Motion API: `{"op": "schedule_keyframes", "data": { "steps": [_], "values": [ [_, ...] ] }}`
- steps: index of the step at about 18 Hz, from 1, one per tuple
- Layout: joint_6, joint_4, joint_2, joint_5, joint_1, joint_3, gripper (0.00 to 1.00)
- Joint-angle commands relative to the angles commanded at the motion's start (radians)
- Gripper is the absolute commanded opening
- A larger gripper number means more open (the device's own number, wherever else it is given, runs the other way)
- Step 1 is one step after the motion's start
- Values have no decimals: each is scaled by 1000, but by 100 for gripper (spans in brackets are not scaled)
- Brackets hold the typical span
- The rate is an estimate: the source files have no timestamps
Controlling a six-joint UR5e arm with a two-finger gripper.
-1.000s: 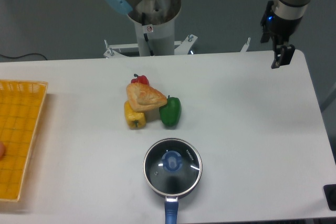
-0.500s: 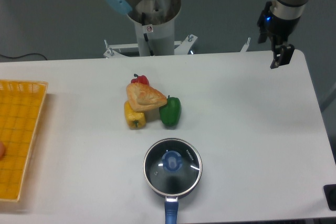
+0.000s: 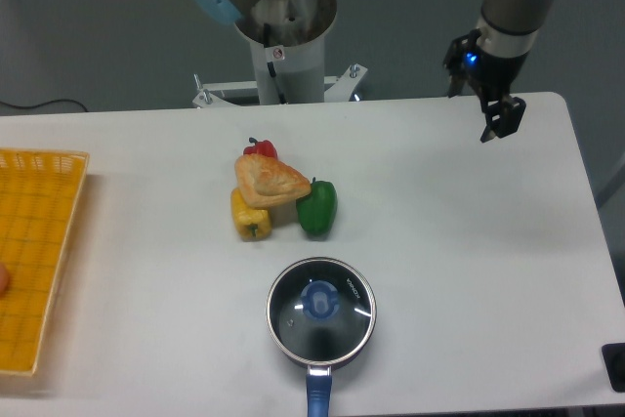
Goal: Open the lid
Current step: 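Move the open gripper across the table toward the saucepan lid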
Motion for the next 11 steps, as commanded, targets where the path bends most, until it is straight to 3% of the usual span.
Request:
{"op": "schedule_keyframes", "data": {
  "steps": [4,10,11],
  "values": [
    [-233,3,-9,-6,-43,2,100],
    [-431,8,-26,-6,-95,11,100],
    [-577,8,-40,-6,-121,18,100]
  ]
}}
